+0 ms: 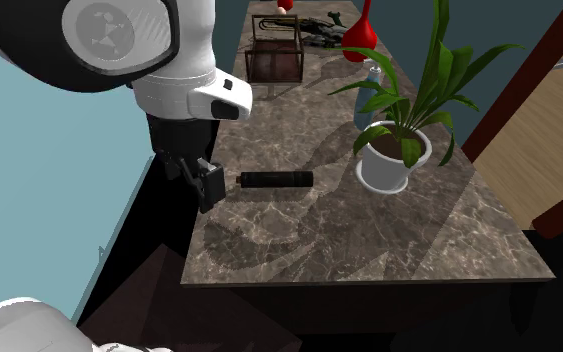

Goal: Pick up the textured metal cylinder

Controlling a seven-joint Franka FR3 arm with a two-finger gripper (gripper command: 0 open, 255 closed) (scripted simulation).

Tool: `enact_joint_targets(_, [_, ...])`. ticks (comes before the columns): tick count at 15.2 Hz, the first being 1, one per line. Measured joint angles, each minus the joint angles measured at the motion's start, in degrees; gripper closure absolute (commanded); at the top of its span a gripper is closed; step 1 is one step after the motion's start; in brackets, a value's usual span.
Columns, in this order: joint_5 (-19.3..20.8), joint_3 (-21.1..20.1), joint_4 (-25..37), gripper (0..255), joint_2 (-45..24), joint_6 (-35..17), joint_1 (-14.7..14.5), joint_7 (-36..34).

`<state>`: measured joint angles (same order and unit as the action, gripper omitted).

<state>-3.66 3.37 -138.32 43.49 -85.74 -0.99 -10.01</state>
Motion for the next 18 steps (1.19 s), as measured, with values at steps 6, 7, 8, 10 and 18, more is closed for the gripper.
enact_joint_targets(6, [-1.96,-2.99,-2.17,0,-4.97,-8.85,0.55,-6.05])
enact_joint_targets(7, [-2.19,-3.50,-2.40,0,-6.45,-10.99,0.80,-7.33])
enact_joint_targets(8, [-2.48,-4.09,-2.94,0,-7.92,-13.41,1.00,-8.68])
enact_joint_targets(10, [-3.02,-5.37,-3.05,0,-11.03,-17.61,1.33,-11.61])
enact_joint_targets(18, [-2.78,-9.14,-0.32,0,-26.54,-33.76,3.34,-23.03])
